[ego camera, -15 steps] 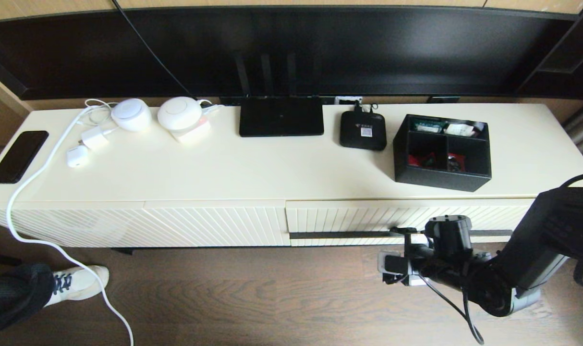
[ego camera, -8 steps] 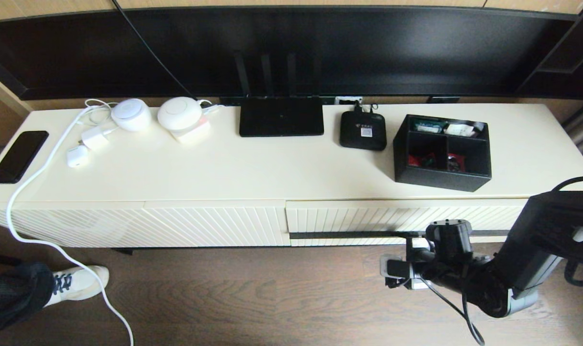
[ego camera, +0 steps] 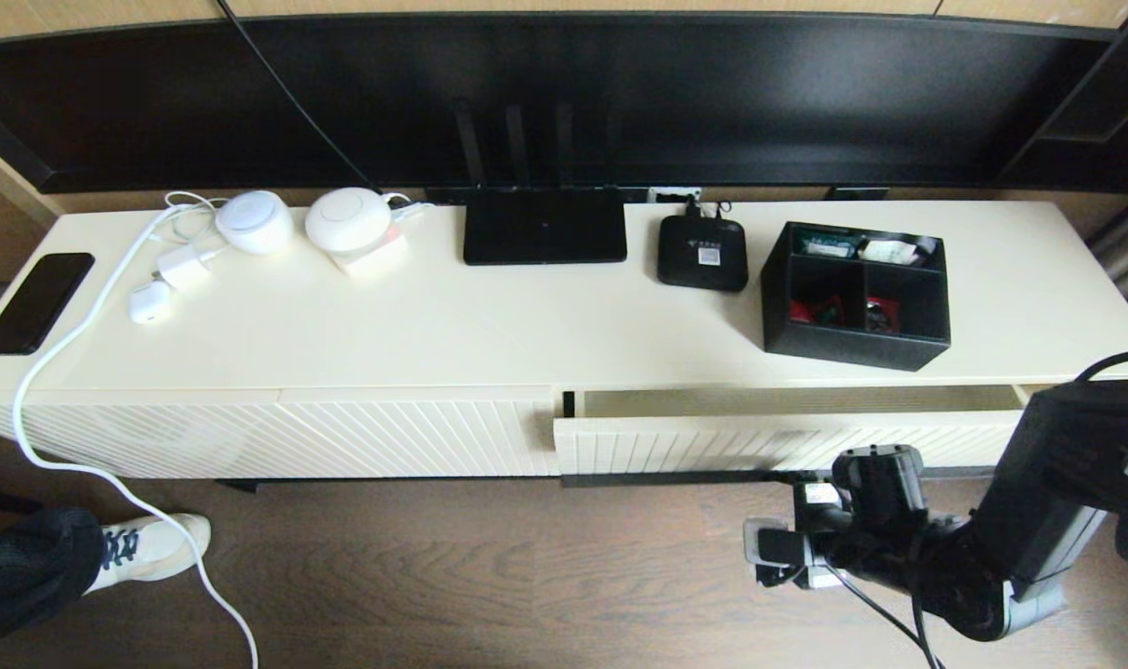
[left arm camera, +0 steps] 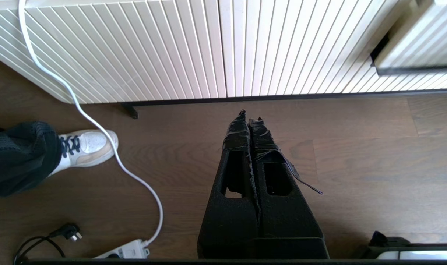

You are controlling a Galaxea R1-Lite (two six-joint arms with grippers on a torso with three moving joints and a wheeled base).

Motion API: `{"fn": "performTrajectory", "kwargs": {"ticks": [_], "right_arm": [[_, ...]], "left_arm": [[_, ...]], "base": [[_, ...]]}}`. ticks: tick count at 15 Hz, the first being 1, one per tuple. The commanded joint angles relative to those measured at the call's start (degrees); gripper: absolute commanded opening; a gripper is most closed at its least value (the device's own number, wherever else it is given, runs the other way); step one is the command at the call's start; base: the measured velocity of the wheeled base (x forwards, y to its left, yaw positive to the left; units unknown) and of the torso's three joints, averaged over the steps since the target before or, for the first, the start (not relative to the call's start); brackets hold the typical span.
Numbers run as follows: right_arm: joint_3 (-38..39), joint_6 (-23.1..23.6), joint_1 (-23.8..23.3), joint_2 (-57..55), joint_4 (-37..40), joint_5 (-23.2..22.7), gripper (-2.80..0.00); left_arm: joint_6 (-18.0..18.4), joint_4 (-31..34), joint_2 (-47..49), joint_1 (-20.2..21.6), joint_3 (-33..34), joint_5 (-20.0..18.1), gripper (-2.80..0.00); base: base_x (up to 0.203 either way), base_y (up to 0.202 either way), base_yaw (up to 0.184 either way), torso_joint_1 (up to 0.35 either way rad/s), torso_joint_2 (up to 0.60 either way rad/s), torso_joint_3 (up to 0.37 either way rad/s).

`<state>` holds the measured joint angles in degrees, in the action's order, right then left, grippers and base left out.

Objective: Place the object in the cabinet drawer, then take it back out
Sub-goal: Open the drawer

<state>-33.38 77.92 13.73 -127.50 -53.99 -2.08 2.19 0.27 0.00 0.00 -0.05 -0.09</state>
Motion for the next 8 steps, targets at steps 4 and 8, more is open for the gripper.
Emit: {"fn": "performTrajectory", "kwargs": {"ticks": [4, 8], "right_arm": [[6.2, 0.4, 0.5, 3.0, -1.2, 0.1, 0.0], [9.7, 0.4, 0.8, 9.2, -0.6, -0.1, 0.0]], "left_arm": [[0.0, 0.0, 0.1, 0.0, 0.0, 0.0, -2.8], [0.0, 0.0, 0.1, 0.0, 0.0, 0.0, -2.8]], "base": [[0.0, 0.0, 0.0, 0.0, 0.0, 0.0], [0.0, 0.0, 0.0, 0.0, 0.0, 0.0]]}}
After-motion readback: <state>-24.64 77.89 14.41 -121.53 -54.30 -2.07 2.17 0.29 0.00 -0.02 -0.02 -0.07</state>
